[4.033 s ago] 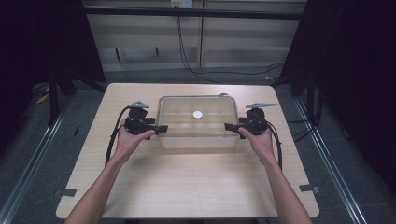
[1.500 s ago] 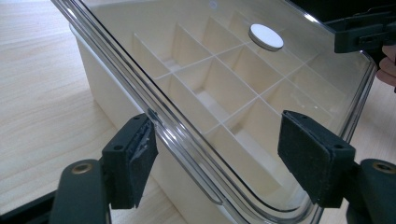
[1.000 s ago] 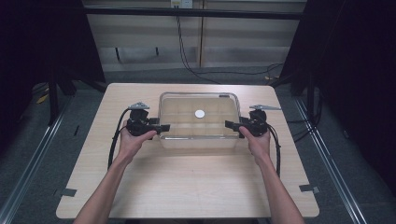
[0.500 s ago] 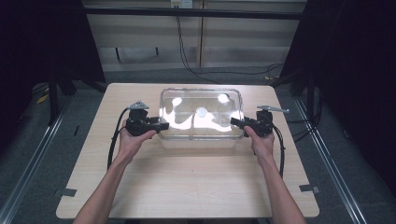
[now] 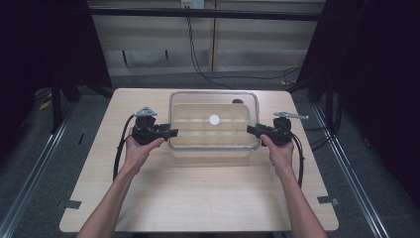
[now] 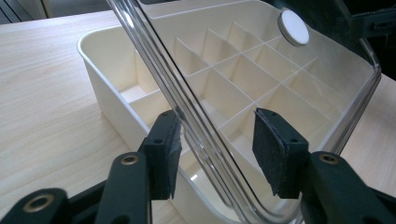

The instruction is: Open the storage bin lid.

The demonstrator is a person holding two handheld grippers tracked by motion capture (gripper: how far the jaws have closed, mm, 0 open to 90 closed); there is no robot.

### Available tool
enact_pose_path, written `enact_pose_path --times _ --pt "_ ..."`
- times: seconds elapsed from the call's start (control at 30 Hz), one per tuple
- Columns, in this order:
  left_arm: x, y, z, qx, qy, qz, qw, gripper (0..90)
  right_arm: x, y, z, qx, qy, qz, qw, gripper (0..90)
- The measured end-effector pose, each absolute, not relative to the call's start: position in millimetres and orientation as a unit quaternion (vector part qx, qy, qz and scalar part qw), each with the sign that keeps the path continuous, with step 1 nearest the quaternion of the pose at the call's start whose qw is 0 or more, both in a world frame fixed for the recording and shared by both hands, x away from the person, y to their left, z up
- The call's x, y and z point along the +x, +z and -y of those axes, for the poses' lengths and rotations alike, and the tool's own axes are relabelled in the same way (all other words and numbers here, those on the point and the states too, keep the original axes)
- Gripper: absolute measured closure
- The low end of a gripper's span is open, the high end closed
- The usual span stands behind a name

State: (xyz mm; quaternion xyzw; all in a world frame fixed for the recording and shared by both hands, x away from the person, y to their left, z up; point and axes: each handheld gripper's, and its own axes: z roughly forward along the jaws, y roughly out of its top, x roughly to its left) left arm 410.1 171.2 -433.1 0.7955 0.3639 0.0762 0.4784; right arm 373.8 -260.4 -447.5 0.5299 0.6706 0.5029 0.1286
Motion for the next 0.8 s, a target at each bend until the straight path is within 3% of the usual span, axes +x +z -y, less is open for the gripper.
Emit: enact_pose_path --times 0.1,0.8 --pt "408.6 -432.7 -172.3 0.792 0.071 -0.362 0.486 55.1 371.8 -443.7 262.1 0.531 0.514 -0.661 0.133 55.5" --pt "399.9 -427.6 -182.7 0.788 0.072 -0.344 0.505 66.9 360.5 -435.9 267.4 0.523 0.542 -0.646 0.124 65.0"
